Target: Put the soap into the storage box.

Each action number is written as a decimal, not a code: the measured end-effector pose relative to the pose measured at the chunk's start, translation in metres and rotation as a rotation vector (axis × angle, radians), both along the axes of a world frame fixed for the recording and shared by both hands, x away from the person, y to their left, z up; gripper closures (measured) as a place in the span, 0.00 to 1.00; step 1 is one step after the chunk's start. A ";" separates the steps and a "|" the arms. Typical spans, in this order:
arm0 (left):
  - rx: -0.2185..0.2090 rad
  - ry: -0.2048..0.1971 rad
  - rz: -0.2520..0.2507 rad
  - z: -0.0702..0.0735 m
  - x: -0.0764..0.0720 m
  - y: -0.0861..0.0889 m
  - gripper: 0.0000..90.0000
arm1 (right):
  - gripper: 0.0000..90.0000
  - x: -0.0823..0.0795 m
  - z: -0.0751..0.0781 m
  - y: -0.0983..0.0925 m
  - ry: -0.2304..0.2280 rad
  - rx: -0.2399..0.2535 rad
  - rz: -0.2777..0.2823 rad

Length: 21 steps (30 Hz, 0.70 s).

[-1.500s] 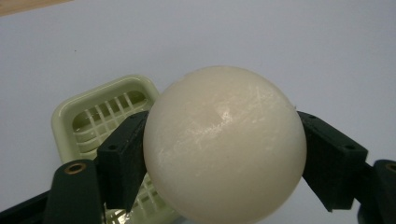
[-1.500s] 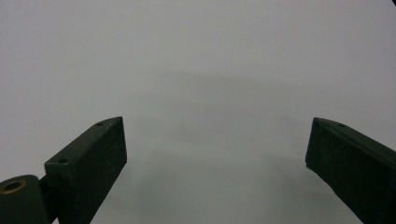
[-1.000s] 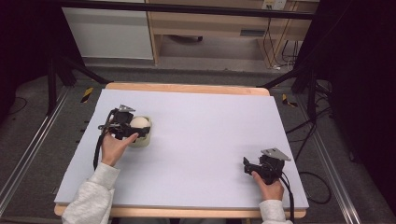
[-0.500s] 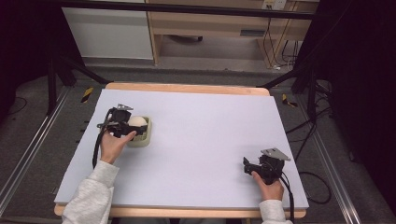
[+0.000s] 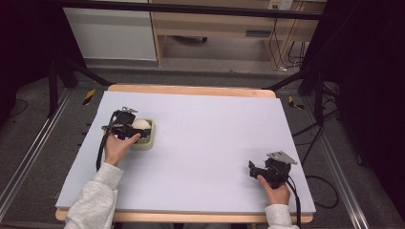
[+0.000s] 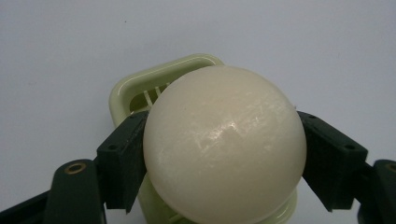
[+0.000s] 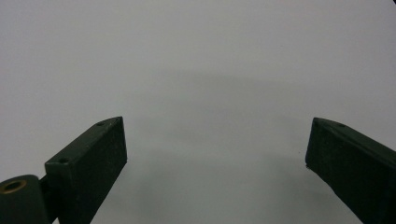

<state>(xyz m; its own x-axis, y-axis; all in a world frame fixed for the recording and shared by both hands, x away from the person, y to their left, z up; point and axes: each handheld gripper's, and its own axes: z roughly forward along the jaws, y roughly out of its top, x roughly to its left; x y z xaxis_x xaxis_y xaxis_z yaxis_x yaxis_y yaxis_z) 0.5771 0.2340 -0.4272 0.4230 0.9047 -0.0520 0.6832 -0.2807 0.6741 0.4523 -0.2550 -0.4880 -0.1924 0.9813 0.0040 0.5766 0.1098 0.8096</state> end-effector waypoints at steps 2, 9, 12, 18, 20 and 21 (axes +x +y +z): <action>0.008 0.003 -0.001 -0.001 0.001 0.000 0.26 | 0.06 0.000 0.000 0.000 -0.002 -0.002 0.000; 0.024 0.015 -0.002 -0.006 0.003 -0.001 0.26 | 0.06 0.000 0.000 0.000 -0.001 -0.001 -0.001; 0.028 0.019 -0.002 -0.008 0.003 -0.002 0.26 | 0.06 0.000 0.000 0.000 -0.001 -0.001 0.000; 0.034 0.026 -0.002 -0.010 0.003 -0.002 0.26 | 0.06 0.000 0.000 0.000 -0.003 -0.005 -0.001; 0.038 0.030 -0.002 -0.011 0.004 -0.002 0.26 | 0.06 0.000 0.000 0.000 -0.004 -0.004 0.000; 0.038 0.032 -0.001 -0.012 0.004 -0.002 0.26 | 0.07 0.000 0.000 0.000 -0.004 -0.004 0.000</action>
<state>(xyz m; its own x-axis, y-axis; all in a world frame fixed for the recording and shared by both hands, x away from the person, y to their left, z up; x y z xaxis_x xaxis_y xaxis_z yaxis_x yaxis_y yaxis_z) 0.5808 0.2323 -0.4392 0.4228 0.9057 -0.0313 0.7036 -0.3063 0.6412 0.4520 -0.2550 -0.4880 -0.1920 0.9814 -0.0006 0.5737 0.1128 0.8112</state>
